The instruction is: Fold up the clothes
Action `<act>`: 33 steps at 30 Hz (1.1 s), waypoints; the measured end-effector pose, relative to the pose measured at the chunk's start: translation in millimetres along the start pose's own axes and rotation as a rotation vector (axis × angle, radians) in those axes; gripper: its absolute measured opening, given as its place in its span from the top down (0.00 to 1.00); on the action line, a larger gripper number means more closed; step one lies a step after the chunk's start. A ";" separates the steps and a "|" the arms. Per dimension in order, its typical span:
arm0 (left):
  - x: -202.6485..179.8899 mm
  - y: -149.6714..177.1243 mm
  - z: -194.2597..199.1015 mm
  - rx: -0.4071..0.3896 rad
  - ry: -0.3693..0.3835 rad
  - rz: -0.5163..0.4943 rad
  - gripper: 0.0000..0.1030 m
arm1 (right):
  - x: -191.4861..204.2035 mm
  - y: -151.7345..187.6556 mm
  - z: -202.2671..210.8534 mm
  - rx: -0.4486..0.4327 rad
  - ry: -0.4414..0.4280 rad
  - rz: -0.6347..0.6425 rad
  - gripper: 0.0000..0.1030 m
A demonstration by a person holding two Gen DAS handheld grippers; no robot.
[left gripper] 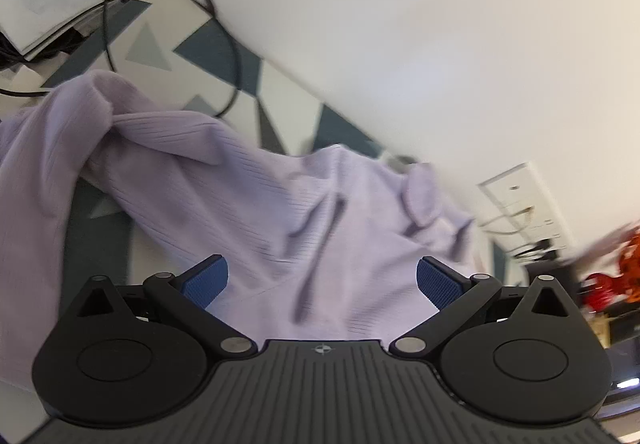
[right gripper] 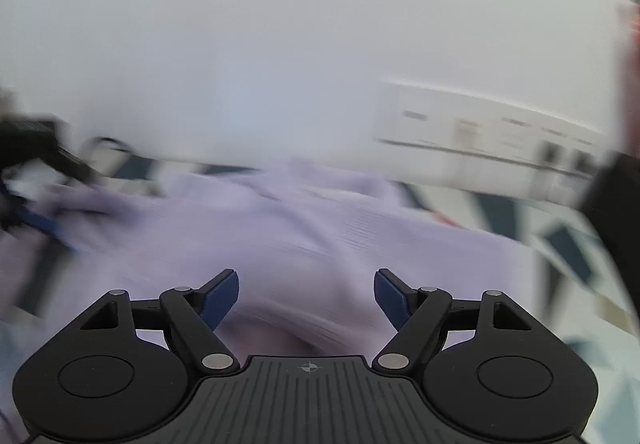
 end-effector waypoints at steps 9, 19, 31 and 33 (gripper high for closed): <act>-12.6 52.0 -70.3 0.123 0.060 0.224 0.04 | -73.7 70.6 17.4 0.066 0.221 -0.106 0.28; -2.6 58.2 -84.0 -0.016 0.011 0.359 0.92 | -84.8 90.1 -0.2 0.088 0.215 0.003 0.28; -66.1 18.1 -33.4 -0.192 0.113 0.119 0.93 | -78.8 78.7 -35.8 0.114 0.172 0.105 0.59; -75.0 18.5 -22.9 -0.228 0.142 0.068 0.93 | -87.6 73.1 -32.5 0.099 0.154 0.057 0.91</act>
Point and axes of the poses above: each gripper's, at about its wrist camera, not at the fingertips, and z roughly against the way its jaws point, x to its left, y to its underside, the point moved 4 cm from there along -z, roughly the way its jaws point, and after that the axes turned 4 degrees about y, right-handed, at the moved point
